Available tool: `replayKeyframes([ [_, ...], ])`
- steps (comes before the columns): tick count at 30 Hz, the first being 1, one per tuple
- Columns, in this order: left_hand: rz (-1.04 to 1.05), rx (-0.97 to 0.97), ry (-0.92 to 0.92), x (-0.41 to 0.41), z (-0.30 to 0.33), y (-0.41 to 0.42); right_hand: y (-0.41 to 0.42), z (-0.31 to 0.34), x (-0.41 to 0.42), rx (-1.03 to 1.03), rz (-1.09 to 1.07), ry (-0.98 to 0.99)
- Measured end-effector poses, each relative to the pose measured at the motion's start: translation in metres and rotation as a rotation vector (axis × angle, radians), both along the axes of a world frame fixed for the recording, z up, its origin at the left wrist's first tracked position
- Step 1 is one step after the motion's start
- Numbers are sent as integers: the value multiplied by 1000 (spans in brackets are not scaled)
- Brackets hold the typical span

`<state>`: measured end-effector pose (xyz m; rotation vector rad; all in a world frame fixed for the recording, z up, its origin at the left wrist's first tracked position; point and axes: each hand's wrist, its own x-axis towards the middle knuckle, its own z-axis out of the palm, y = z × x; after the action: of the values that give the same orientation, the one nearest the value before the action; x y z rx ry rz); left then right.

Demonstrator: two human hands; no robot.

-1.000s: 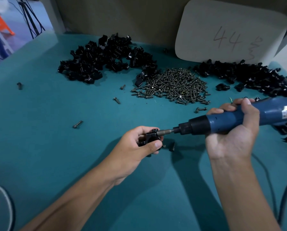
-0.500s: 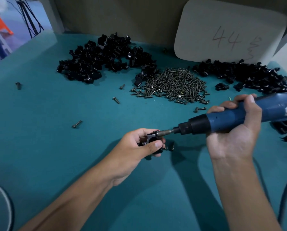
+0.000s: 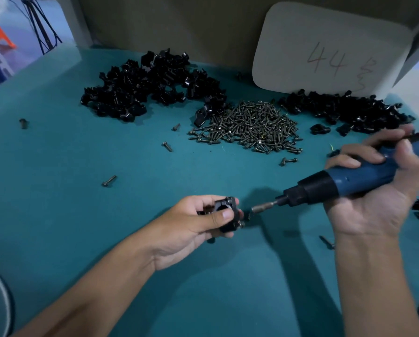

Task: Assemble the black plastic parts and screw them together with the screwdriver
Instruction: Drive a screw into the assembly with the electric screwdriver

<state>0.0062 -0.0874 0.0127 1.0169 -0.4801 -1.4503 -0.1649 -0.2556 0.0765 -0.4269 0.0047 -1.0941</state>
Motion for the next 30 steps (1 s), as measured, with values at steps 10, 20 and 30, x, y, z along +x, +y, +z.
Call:
replayKeyframes([
  [10,201,-43,36,-1,2,-4,9,-4,11,18,-141,145],
  [20,206,-56,22,2,1,-4,13,-3,12,-36,-163,181],
  [30,210,-45,48,0,-1,-4,22,1,18,-42,-225,208],
])
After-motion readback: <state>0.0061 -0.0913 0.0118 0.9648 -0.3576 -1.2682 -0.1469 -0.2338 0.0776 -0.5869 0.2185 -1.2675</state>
